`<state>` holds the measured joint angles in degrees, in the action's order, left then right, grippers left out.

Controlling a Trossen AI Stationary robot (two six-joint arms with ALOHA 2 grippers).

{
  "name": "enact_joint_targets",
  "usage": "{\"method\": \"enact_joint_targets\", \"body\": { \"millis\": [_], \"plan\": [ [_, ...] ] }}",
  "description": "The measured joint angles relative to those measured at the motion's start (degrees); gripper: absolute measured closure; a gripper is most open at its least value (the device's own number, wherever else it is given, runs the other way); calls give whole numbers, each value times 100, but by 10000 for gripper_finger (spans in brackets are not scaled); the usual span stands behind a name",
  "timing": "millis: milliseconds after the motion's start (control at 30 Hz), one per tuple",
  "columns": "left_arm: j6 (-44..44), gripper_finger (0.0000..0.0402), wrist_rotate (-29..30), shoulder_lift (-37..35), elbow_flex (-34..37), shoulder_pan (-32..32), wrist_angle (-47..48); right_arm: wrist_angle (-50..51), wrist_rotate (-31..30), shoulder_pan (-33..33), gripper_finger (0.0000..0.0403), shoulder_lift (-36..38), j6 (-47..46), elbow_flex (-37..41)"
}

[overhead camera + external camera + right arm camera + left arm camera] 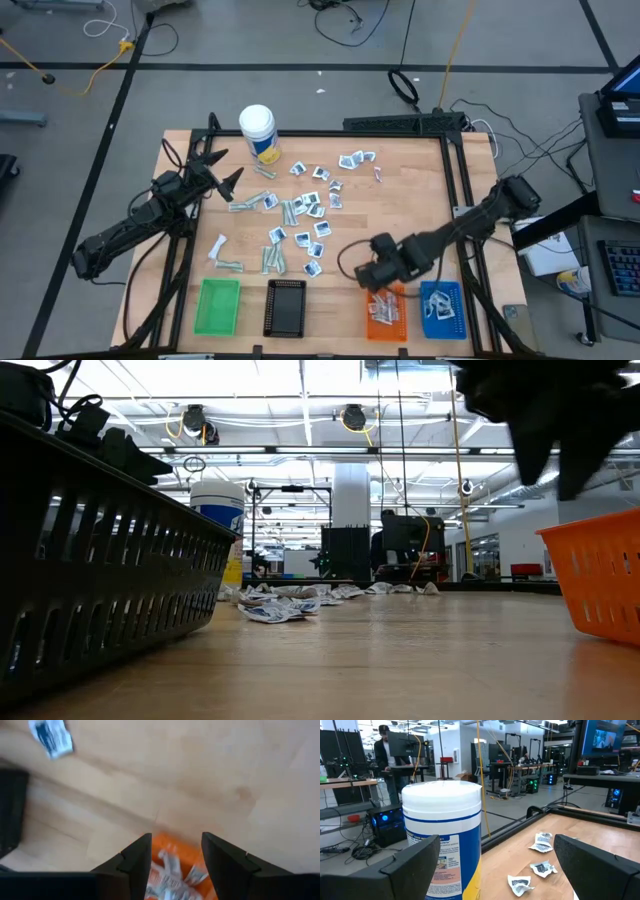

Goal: Pick & Place First Aid Supplies
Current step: Put the ointment pack into the orange bin

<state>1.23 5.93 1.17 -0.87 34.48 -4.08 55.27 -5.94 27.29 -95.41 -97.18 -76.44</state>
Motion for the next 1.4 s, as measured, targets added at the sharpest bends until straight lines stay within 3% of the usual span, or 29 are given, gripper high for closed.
{"method": "enact_joint_targets", "body": {
  "millis": [233,700,933,1167,1400],
  "plan": [
    [0,5,0,0,1,-2,0,105,10,-967,243,166,1311,0],
    [0,5,0,0,0,-2,0,-13,16,-3716,243,161,4101,-2],
    [0,5,0,0,0,-2,0,-436,13,-4909,243,161,5058,-2],
    [0,5,0,0,1,-2,0,-534,13,-5733,243,157,5603,-2],
    [0,5,0,0,-1,0,2,-489,22,-6001,243,-145,5870,-4]
  ]
}}
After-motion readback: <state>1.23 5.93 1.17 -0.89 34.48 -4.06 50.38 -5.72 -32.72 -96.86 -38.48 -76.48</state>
